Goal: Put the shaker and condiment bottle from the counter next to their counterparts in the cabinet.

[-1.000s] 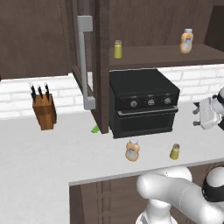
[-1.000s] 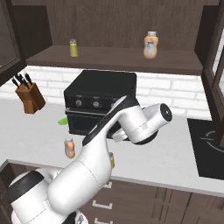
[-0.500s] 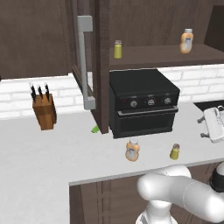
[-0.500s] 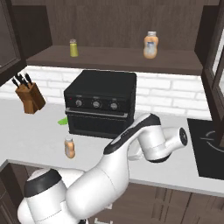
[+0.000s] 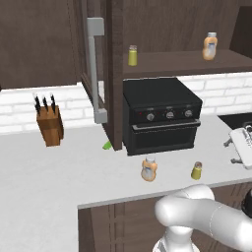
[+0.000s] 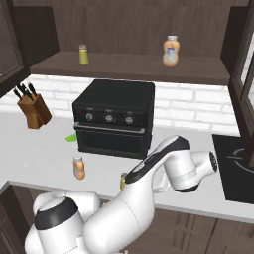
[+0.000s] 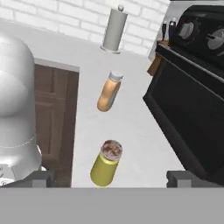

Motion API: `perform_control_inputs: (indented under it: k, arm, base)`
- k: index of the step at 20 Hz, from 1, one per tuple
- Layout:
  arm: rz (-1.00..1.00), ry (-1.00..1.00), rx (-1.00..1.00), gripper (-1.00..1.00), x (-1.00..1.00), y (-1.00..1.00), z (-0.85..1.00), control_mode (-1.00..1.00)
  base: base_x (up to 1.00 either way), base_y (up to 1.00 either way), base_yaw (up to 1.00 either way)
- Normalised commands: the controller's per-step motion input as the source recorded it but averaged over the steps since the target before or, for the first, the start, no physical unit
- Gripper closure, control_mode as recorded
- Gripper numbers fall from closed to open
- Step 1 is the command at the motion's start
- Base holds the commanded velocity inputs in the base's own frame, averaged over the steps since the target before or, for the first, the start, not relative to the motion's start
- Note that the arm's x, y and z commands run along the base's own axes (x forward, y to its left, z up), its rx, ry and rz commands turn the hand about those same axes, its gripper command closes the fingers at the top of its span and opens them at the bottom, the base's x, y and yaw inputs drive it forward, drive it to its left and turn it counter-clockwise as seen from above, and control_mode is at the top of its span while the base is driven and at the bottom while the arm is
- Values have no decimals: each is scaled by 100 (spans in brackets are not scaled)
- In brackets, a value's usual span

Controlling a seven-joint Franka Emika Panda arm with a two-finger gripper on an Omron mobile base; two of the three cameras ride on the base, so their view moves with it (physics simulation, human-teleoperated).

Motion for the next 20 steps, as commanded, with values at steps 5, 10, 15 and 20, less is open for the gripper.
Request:
perform_control_inputs:
  k: [5,10,15,20]
  arm:
    - [25,0,-5,-100,-69,9,-64,-100]
    - [5,1,-1,-100,3,17,-4,-100]
    - [-1,12,0,-100,29,8,1,-100]
    - [-2,13,-1,-100,6,13,3,-100]
  base:
    - [0,0,0]
    - [0,0,0]
    - [0,0,0]
    - [0,0,0]
